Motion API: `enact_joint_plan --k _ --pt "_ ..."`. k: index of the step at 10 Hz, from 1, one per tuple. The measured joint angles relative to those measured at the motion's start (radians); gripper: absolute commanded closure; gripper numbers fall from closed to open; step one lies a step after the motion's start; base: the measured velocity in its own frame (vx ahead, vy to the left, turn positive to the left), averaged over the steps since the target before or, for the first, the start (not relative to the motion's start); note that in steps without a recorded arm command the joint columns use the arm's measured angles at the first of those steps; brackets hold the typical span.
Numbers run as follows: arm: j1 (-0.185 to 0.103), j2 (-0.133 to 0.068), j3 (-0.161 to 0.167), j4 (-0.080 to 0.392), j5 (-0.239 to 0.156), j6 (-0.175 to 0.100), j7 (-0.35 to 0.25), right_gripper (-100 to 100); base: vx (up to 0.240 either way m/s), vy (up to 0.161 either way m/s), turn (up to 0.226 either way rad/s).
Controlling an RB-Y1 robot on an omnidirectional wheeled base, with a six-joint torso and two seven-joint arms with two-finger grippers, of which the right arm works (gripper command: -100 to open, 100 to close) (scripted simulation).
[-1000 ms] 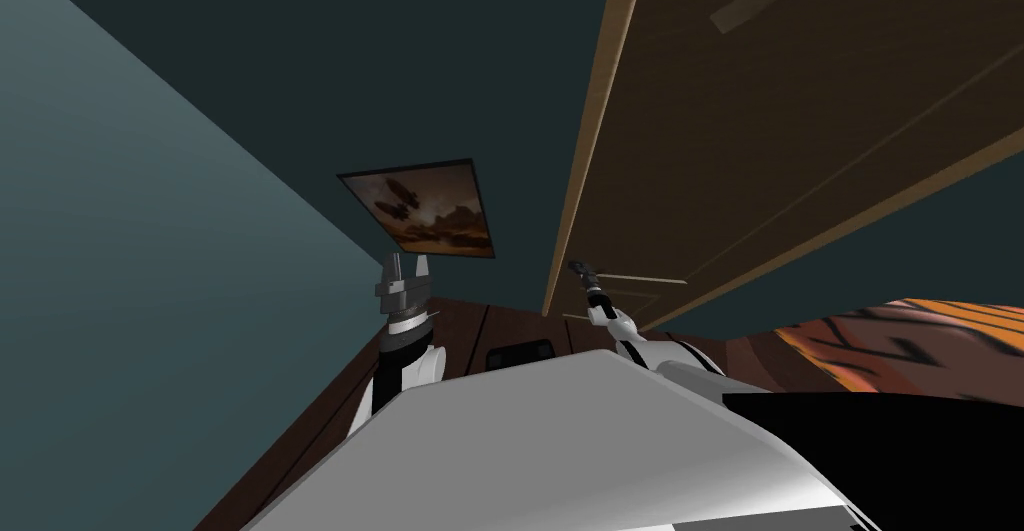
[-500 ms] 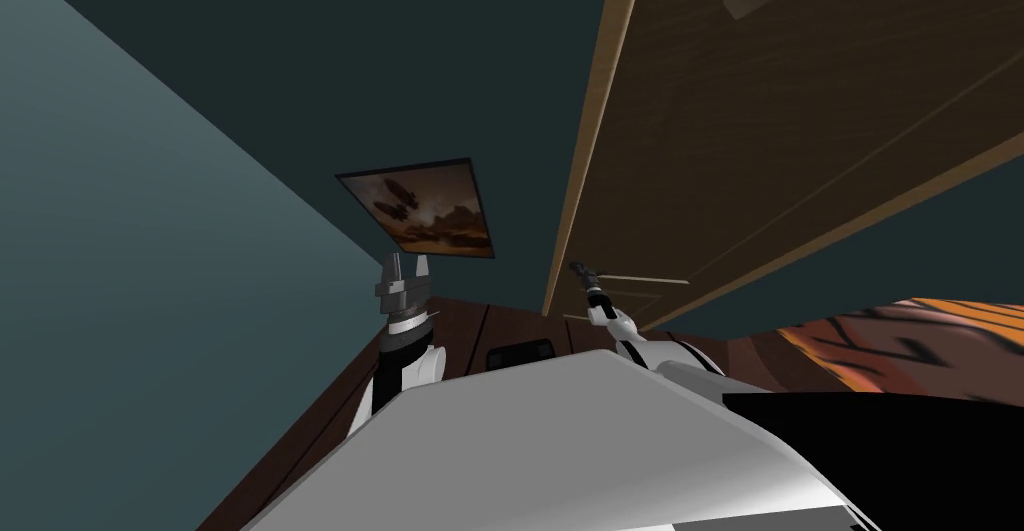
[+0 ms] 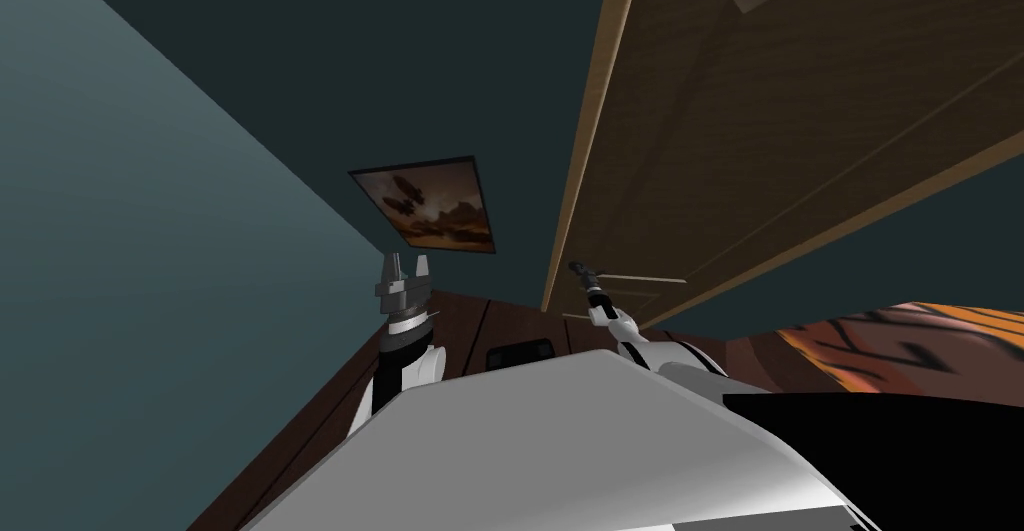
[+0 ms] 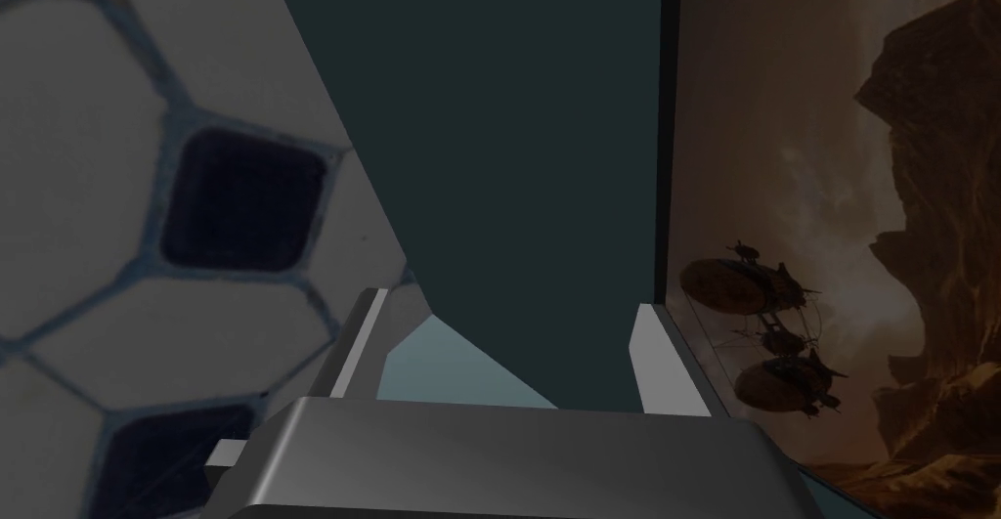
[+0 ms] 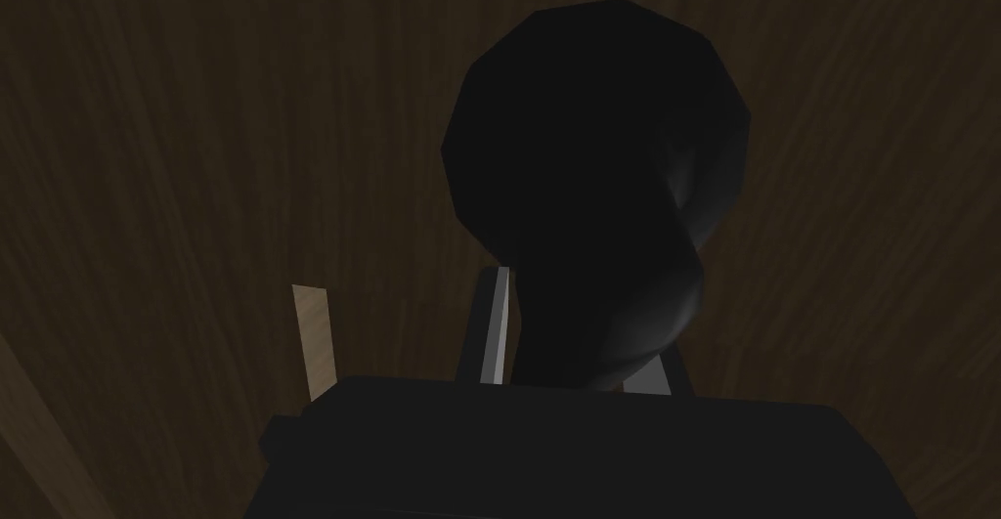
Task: Pull the door open
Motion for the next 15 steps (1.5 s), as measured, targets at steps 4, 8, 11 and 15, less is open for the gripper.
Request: enact_joint_plan --k 4,8,11,15 --pt "0.015 -0.017 0.044 -0.005 0.025 -0.014 -0.048 100 -0.229 -0.059 0.121" --pt "0.026 -0.029 0.076 -0.013 0.043 -0.025 -0.086 100 -0.171 -0.036 0.069" --pt "0.034 -0.046 0.103 -0.015 0.058 -0.048 -0.119 100 -0.231 -0.068 0.095" --pt "0.063 -0.074 0.158 -0.034 0.091 -0.085 -0.178 100 -0.254 -0.086 0.099"
